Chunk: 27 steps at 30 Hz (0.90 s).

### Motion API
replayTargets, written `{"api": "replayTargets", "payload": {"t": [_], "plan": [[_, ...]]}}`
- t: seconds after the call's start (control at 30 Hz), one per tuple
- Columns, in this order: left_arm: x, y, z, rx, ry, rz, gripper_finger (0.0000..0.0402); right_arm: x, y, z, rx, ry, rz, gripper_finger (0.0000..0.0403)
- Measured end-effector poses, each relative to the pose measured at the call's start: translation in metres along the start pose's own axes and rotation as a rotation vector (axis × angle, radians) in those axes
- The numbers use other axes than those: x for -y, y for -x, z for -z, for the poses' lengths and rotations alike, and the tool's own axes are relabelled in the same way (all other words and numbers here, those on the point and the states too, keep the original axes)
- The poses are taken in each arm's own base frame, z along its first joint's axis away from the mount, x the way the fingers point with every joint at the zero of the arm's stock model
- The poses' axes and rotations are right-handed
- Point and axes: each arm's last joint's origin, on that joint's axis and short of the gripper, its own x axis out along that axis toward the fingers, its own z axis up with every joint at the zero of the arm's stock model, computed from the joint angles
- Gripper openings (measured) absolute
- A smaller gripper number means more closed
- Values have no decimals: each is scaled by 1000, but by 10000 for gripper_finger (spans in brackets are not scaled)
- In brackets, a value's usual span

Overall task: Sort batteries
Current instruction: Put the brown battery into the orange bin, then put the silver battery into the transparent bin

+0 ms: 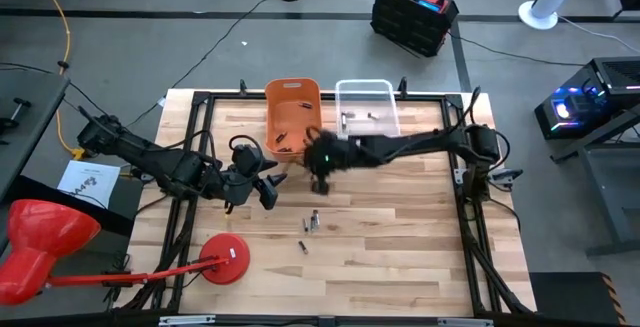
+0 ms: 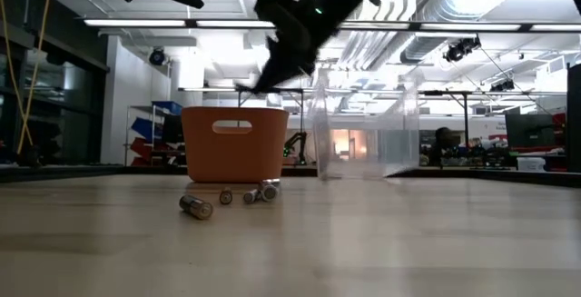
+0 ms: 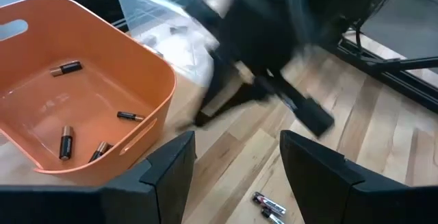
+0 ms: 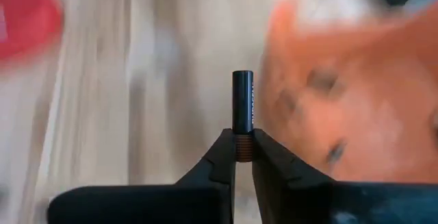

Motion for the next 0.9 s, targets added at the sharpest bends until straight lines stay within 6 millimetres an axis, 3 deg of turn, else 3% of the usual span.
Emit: {"api": "replayTargets", "payload": {"t": [0.1, 0.33, 0.63, 0.77, 0.9], "plan": [[0, 0, 0, 1, 1, 1, 210, 25, 3, -20, 138, -97, 45, 20], [0, 0, 0, -2, 24, 3, 210, 63, 1, -17, 143, -289, 110, 35], [0, 0, 0, -3, 24, 3, 210, 60, 1, -15, 123, -324, 185, 161], [0, 0, 1, -7, 25, 4, 210, 50, 5, -16, 94, -301, -45, 185], [6, -8, 7, -49, 65, 7, 210, 39, 26, -16, 29, -295, -220, 187]]}}
